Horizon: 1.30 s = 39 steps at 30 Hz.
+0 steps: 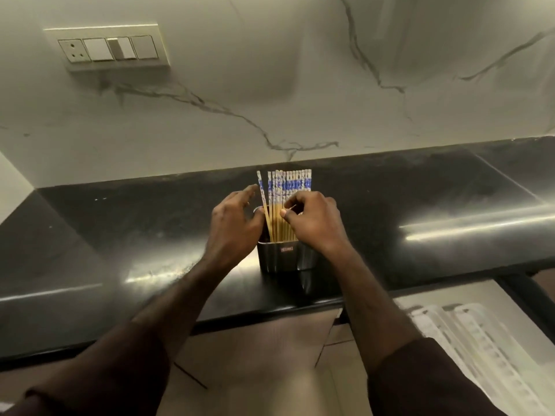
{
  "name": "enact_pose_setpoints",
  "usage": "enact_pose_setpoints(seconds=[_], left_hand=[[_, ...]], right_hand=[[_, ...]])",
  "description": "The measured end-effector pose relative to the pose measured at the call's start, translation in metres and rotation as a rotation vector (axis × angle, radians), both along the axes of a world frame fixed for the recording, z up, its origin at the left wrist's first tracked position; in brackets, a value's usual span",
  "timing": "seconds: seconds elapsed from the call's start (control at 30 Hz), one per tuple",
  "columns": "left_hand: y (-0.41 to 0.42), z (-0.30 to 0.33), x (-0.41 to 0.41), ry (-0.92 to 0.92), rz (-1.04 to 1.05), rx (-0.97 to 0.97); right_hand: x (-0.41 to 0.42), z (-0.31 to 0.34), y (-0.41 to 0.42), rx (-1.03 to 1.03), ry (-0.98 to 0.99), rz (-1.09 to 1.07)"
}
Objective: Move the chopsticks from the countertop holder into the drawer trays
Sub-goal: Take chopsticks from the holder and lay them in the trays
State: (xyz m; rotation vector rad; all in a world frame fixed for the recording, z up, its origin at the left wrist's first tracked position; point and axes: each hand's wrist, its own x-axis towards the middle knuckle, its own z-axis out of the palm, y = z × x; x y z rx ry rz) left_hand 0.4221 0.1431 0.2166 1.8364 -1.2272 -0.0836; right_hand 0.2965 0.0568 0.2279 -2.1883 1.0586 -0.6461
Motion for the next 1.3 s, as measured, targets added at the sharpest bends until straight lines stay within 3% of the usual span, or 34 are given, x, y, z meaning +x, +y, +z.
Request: enact_pose_setpoints(seconds=[0.27,0.5,0.7,1.03,1.3], left_hand=[[-0.073,-0.029,0.049,0.102,0.015,0.167],[-0.101,-0.052,0.074,0.628,-0.115,0.175],[-0.110,-0.055,0.083,0.811,-0.311,0.187],[-0.110,-0.059,0.096,0.866,-0.377,0.193],[-0.107,-0.047,0.095,0.857,-0.305,0.076]], right_hand=[[0.053,-0.034,-0.054,0.116,0.100,-0.008],[0.066,-0.058,-0.056,0.127,0.080,-0.060],[0.071,-0.068,-0.050,0.150,0.060,-0.098],[0.083,-0.077,-0.054,0.175,0.163,-0.100],[0.087,-0.068,-0.058,0.213,0.151,-0.053]])
